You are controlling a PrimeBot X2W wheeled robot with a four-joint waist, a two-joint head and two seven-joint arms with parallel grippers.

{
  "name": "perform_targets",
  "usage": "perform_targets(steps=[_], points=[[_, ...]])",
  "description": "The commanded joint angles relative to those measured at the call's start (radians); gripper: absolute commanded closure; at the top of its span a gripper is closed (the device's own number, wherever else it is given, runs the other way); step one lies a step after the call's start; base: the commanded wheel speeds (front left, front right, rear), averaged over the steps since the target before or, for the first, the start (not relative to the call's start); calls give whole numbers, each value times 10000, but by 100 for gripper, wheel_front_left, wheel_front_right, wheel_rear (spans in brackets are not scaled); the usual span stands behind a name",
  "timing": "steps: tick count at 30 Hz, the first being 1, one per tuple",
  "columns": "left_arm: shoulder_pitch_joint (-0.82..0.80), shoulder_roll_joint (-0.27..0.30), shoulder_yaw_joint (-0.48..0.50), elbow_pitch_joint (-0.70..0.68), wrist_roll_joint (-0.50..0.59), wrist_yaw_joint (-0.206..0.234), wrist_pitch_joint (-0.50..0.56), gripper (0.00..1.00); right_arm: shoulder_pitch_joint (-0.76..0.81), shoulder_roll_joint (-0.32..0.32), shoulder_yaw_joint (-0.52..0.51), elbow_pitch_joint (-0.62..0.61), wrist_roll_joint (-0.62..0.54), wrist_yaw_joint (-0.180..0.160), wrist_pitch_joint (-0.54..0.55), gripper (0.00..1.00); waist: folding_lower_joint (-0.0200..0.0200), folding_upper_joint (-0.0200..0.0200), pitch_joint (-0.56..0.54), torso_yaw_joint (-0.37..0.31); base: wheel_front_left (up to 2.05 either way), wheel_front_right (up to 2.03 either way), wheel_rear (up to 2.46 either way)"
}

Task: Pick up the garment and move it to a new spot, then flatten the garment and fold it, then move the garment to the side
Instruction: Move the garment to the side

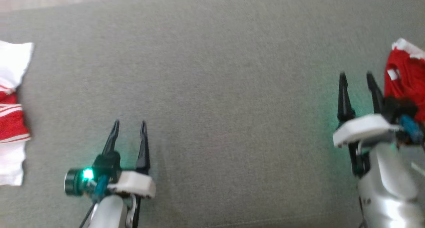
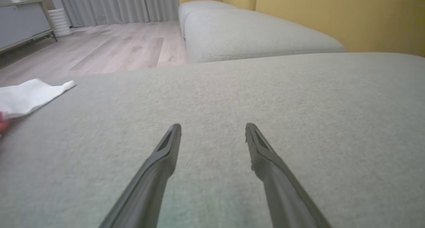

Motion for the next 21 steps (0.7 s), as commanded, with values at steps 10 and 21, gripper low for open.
perform_targets(steps=[10, 21], points=[[958, 96, 994, -165, -164, 215, -51, 0, 1478, 132, 1254, -398, 1282, 37, -93, 0, 1, 0, -1348, 673, 0, 0, 0], [1737, 91, 1171, -372, -461, 361, -51, 0, 2227, 134, 2010, -576, 1982, 37, -93, 0, 1, 0, -2189, 1101, 0, 0, 0]])
